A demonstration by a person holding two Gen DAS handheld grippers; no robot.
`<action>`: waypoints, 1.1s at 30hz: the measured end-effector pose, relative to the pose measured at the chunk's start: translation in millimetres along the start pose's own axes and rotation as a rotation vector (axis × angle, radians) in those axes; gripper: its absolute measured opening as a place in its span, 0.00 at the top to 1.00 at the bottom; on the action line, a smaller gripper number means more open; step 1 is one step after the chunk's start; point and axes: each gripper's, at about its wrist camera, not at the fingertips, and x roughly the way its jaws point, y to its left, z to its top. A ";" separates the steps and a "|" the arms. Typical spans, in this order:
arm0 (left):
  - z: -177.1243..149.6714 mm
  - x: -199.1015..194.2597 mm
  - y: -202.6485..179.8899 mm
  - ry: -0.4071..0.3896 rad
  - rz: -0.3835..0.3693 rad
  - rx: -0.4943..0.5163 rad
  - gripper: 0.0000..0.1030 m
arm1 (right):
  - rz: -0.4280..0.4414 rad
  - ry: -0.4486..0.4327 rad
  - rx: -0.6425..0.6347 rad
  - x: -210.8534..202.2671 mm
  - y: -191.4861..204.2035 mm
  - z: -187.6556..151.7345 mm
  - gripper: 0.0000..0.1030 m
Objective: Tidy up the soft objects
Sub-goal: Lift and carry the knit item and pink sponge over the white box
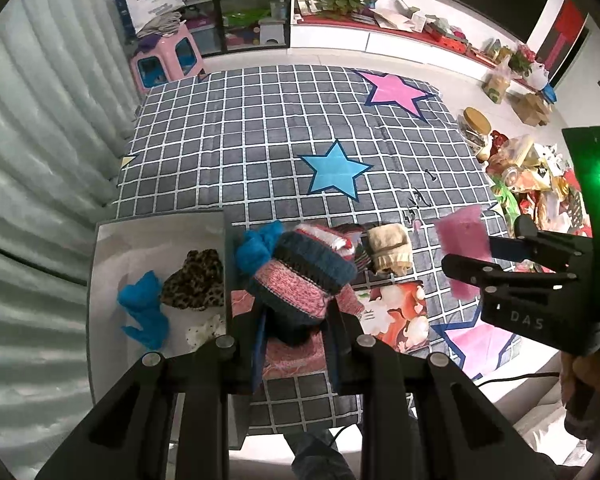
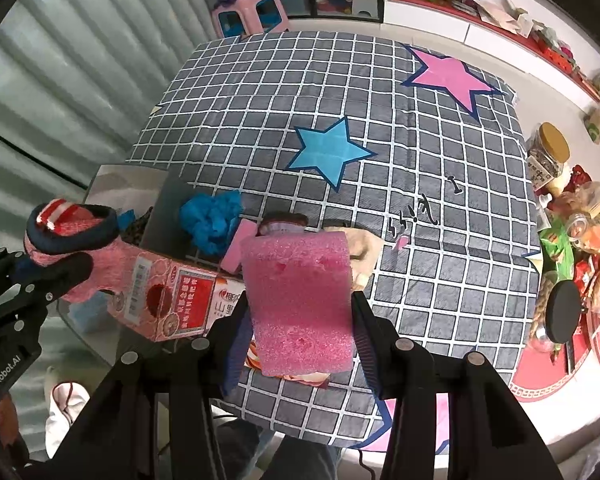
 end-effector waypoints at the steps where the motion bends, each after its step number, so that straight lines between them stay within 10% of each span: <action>1: -1.9 -1.2 1.4 -0.002 0.000 -0.002 0.74 | 0.000 -0.001 -0.005 -0.6 2.3 -0.3 0.53; 33: -90.9 -28.2 126.4 0.001 0.107 -0.292 0.74 | 0.104 0.045 -0.315 16.8 164.8 -6.0 0.53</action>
